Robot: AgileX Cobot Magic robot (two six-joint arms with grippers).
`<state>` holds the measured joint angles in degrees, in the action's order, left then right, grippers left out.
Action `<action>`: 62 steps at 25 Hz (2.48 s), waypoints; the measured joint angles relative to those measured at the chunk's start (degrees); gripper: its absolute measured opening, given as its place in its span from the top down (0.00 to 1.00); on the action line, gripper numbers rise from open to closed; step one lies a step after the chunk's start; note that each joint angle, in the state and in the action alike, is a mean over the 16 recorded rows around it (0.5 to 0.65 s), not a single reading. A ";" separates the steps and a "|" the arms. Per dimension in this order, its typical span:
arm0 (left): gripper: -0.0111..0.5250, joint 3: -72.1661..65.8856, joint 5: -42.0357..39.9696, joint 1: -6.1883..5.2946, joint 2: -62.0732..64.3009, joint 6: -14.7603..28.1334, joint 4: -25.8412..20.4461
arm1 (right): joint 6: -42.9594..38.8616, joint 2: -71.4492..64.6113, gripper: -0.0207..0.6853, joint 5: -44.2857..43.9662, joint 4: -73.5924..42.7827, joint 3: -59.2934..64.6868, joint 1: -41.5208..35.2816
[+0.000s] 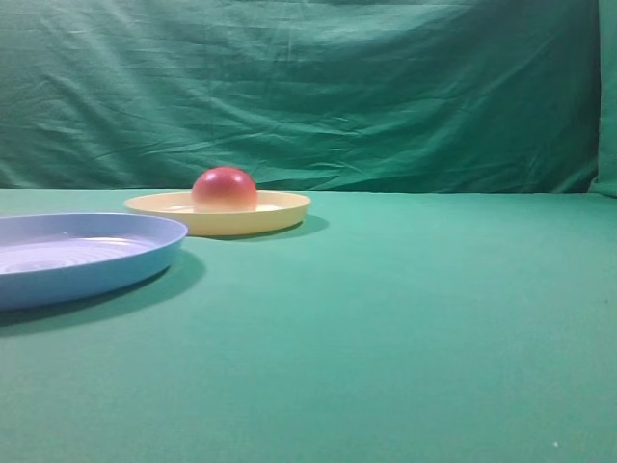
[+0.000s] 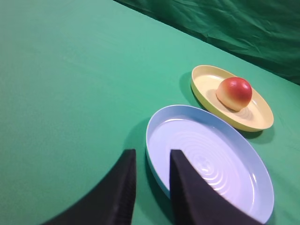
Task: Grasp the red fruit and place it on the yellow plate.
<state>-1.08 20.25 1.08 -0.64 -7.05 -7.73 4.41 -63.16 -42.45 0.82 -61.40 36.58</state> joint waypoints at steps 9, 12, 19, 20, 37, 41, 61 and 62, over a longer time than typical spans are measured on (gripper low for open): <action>0.69 0.00 0.00 0.00 0.00 0.00 0.00 | -0.69 19.56 0.97 6.03 0.62 20.49 0.00; 0.69 0.00 0.00 0.00 0.00 0.00 0.00 | -0.97 24.21 0.97 6.42 0.17 24.59 0.00; 0.69 0.00 0.00 0.00 0.00 0.00 0.00 | -2.04 32.20 0.97 8.34 -1.94 31.20 -0.89; 0.69 0.00 0.00 0.00 0.00 0.00 0.00 | -2.37 33.27 0.97 8.92 -2.28 32.10 -1.40; 0.69 0.00 0.00 0.00 0.00 0.00 0.00 | -7.44 57.37 0.97 20.71 -4.47 54.34 -25.24; 0.69 0.00 0.00 0.00 0.00 0.00 0.00 | -7.48 60.97 0.97 21.76 -4.48 58.64 -29.33; 0.69 0.00 0.00 0.00 0.00 0.00 0.00 | -7.49 63.88 0.97 20.97 -4.48 62.98 -32.47; 0.69 0.00 0.00 0.00 0.00 0.00 0.00 | -7.49 63.88 0.97 20.93 -4.48 62.98 -32.47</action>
<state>-1.08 20.25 1.08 -0.64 -7.05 -7.73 -3.08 0.72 -21.52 -3.66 1.58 4.10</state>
